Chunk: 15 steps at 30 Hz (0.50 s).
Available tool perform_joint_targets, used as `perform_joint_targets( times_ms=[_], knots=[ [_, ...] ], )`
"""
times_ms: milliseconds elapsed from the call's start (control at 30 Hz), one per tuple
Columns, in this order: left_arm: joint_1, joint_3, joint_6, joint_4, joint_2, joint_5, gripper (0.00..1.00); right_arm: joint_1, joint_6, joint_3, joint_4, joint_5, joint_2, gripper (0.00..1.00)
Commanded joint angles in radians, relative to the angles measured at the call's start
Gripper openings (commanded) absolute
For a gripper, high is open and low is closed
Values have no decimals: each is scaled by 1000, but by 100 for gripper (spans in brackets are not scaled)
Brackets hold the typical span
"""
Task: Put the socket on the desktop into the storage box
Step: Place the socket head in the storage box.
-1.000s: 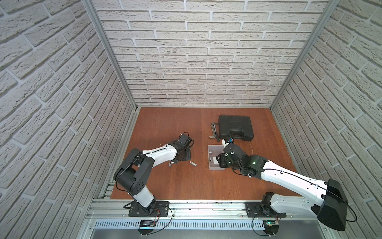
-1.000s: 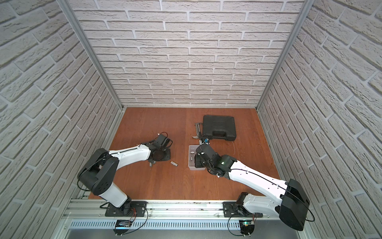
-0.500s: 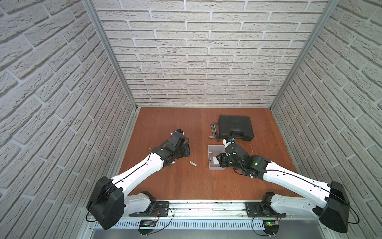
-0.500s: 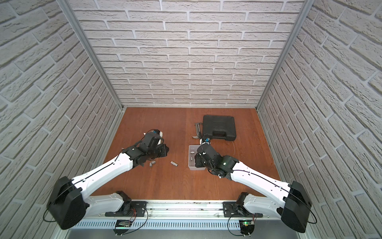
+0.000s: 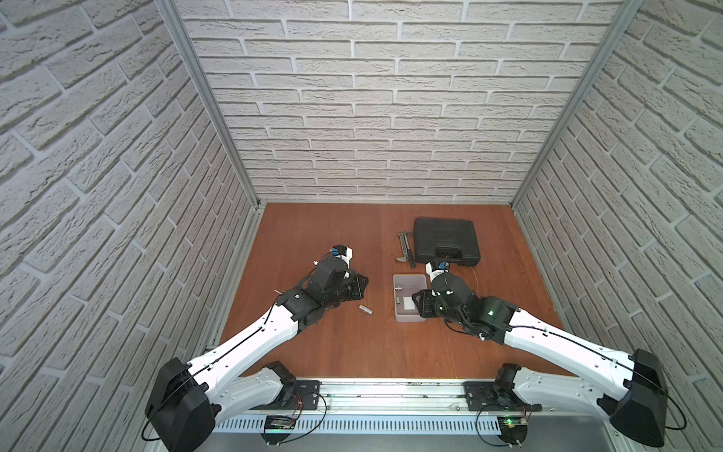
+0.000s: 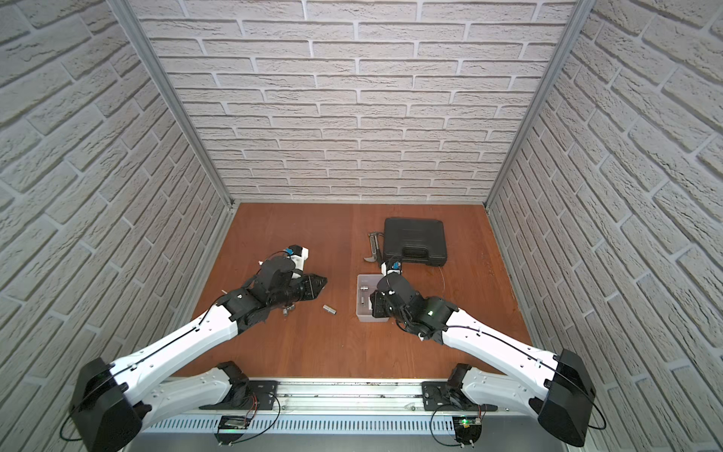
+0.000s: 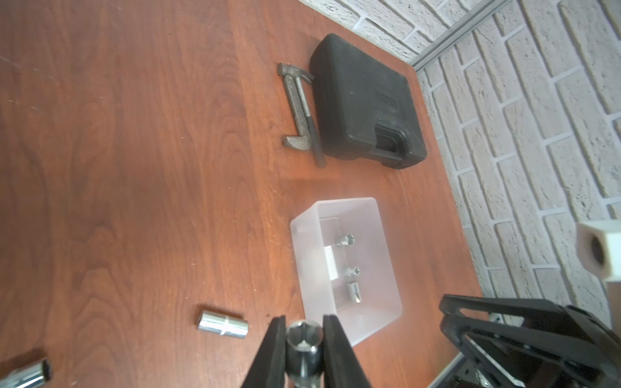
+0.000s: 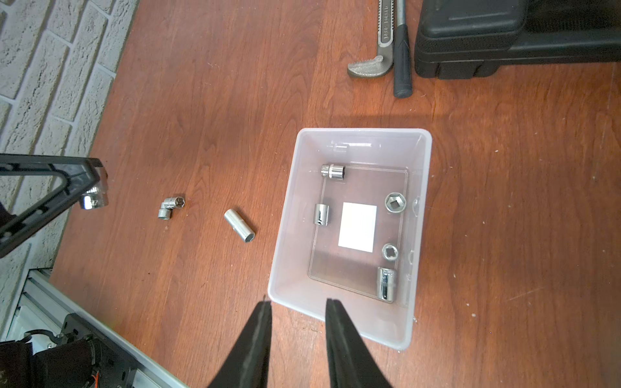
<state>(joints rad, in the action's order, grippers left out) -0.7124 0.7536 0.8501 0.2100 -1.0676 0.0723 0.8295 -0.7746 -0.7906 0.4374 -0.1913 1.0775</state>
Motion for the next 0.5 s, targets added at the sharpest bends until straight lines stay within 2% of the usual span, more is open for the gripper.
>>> perform_joint_targets(
  times_ms=[0, 467],
  knots=[
    [-24, -19, 14, -80, 8, 3, 0, 3, -11, 15, -27, -20, -11, 33],
    [-110, -7, 32, -176, -81, -7, 0, 0, -22, 24, -10, -43, -27, 32]
  ],
)
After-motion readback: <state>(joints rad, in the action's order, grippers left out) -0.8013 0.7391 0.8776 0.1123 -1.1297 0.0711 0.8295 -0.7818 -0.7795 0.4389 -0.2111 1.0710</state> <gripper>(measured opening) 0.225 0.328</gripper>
